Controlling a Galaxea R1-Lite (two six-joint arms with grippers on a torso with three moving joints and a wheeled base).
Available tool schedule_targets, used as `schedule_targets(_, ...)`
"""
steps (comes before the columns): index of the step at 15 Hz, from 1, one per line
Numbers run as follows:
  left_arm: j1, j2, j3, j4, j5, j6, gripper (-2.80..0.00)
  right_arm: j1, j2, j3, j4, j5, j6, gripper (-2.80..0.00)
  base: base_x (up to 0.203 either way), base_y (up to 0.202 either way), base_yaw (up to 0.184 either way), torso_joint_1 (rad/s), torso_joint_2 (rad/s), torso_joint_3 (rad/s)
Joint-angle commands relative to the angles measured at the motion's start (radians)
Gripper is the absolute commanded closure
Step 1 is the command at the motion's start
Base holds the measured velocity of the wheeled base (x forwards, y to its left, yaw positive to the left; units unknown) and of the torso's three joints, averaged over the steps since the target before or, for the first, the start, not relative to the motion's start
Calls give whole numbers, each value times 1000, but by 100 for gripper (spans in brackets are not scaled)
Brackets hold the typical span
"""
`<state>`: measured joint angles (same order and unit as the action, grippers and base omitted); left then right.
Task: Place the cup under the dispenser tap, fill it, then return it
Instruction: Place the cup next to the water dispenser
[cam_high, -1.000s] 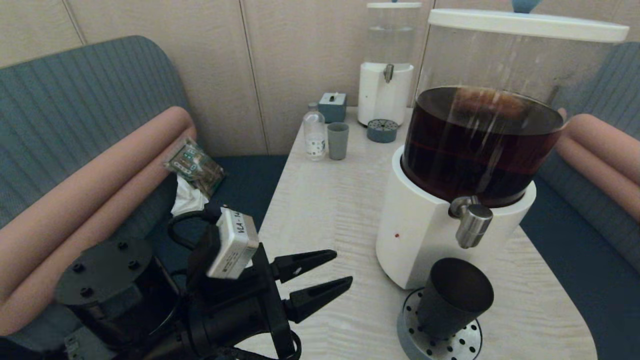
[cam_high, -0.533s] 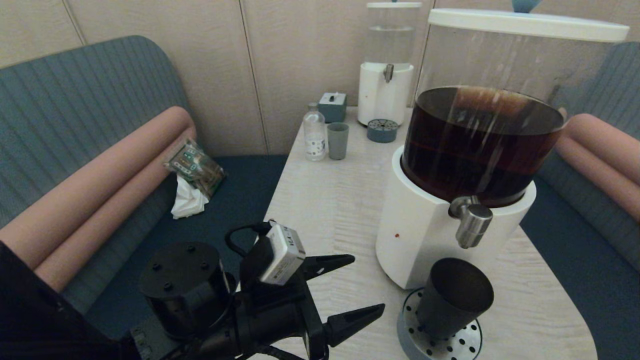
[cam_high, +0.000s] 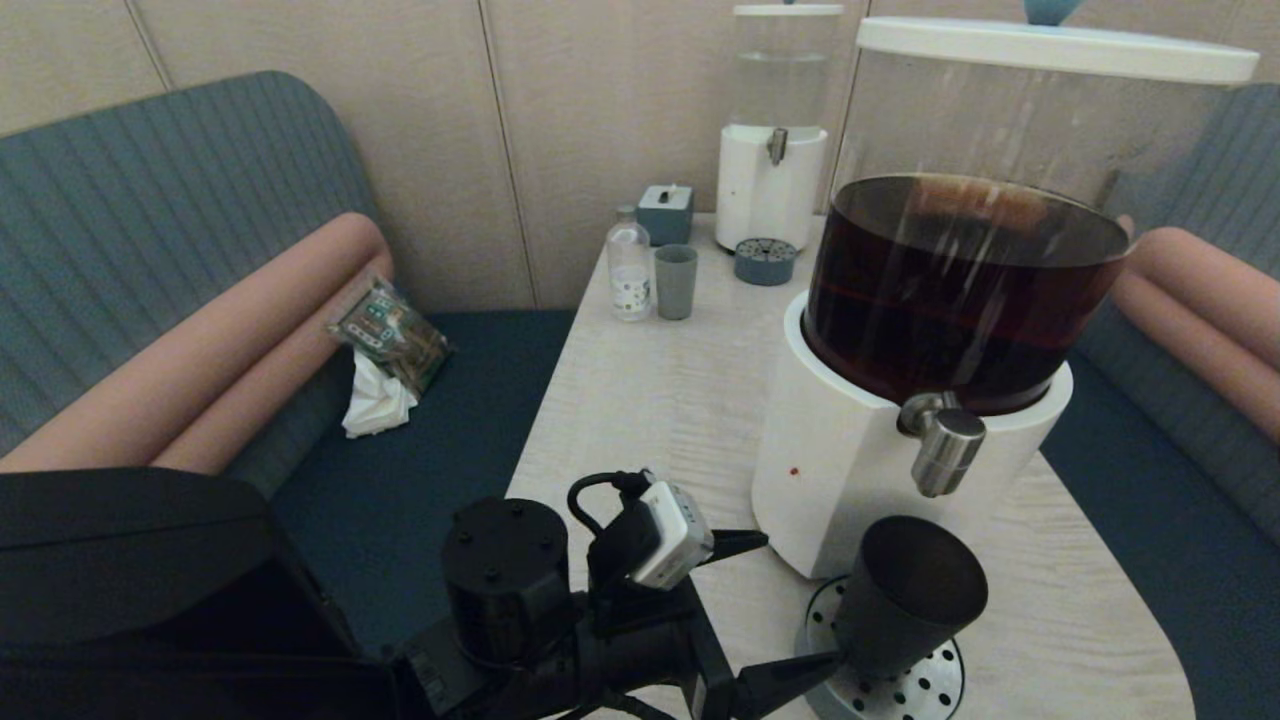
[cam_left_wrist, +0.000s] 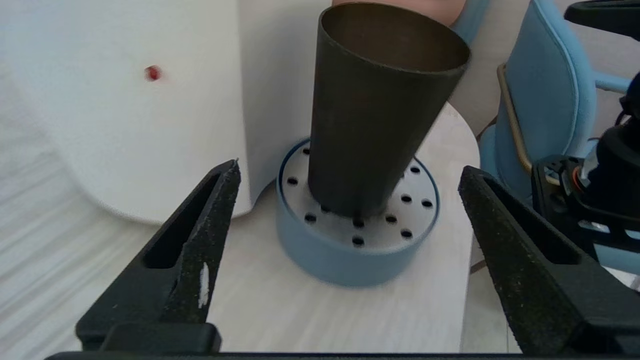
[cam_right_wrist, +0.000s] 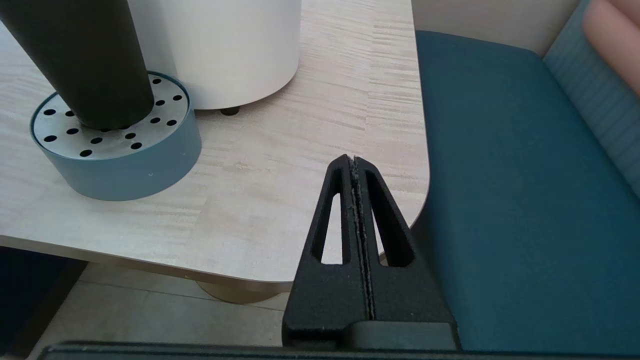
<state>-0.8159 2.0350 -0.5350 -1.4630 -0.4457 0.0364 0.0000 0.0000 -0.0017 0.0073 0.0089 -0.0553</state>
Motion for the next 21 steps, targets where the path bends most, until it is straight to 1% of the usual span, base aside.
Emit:
schedule_targets(1,-10,61,-43,-8,-2,-1,-280,0,2,0,0,0,-1,0,0,0,0,0,0,0)
schedule_targets(6,-35,126,-121,-7,-1,-4,-280,0,2,0,0,0,0,0,0,0,0,0,0,0)
schedule_targets(12,-37,191,-211,6,-2,-4,-280,0,2,0,0,0,-1,0,0,0,0,0,0,0)
schedule_targets(21,-49,235,-277,21,0,-1,-280,0,2,0,0,0,-1,0,0,0,0,0,0,0)
